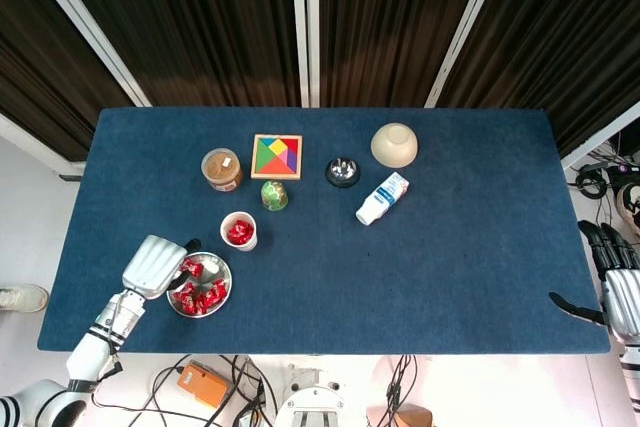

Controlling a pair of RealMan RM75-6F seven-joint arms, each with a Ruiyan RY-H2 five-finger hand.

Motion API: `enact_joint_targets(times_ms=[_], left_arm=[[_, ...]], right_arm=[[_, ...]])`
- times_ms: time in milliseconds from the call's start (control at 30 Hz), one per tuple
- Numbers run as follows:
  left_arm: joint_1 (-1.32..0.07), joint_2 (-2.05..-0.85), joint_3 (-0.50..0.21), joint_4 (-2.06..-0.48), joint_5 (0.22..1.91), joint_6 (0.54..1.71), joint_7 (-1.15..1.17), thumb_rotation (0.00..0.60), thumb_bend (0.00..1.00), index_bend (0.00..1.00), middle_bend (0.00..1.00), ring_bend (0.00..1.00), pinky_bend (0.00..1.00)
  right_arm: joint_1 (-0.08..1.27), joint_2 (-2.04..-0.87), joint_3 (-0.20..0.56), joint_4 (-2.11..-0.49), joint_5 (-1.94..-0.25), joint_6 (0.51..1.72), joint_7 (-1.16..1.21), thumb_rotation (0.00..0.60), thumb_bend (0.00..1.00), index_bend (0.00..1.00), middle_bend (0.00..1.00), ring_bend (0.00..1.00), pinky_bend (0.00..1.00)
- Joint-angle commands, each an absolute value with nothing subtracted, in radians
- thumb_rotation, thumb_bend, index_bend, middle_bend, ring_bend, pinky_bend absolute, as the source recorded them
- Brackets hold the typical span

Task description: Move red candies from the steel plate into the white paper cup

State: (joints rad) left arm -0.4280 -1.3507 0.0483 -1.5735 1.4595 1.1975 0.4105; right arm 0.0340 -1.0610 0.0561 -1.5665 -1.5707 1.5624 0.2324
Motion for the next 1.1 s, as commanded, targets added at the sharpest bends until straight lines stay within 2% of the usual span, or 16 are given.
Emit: enact_joint_targets(times_ms=[33,767,1000,1100], left_arm=[[-0.438,-1.381,0.051,-1.532,1.459,1.168,0.41,0.6,0.23,0.38,0.85,0.78,0.83],[-0.43,-1.433,0.051,-1.443,1.43,1.115,0.431,0.6,0.24,0.43,0.85,0.78,0.83],[-0.425,-1.445,0.049,-1.419,1.43,1.113,0.415,0.6,0.34,0.53,0.85,0.79,0.83],[-0.423,-1.443,0.047,-1.419,1.431,1.117,0.414,0.6,0.35,0.55,0.85,0.79,0.83]], right_arm=[[0.03,-1.06,0.055,-1.566,-1.568,1.565,0.233,0.6,0.2,0.02,0.16,0.11,0.18],[0.031,-1.066,0.054,-1.57,-1.564,1.559,0.225,0.6,0.2,0.01,0.16,0.11,0.18],[0.032,-1.064,0.054,-1.574,-1.564,1.557,0.219,0.6,0.2,0.01,0.16,0.11,0.18],[0.035,-1.065,0.053,-1.575,-1.566,1.553,0.216,0.6,0.2,0.01,0.16,0.11,0.18]])
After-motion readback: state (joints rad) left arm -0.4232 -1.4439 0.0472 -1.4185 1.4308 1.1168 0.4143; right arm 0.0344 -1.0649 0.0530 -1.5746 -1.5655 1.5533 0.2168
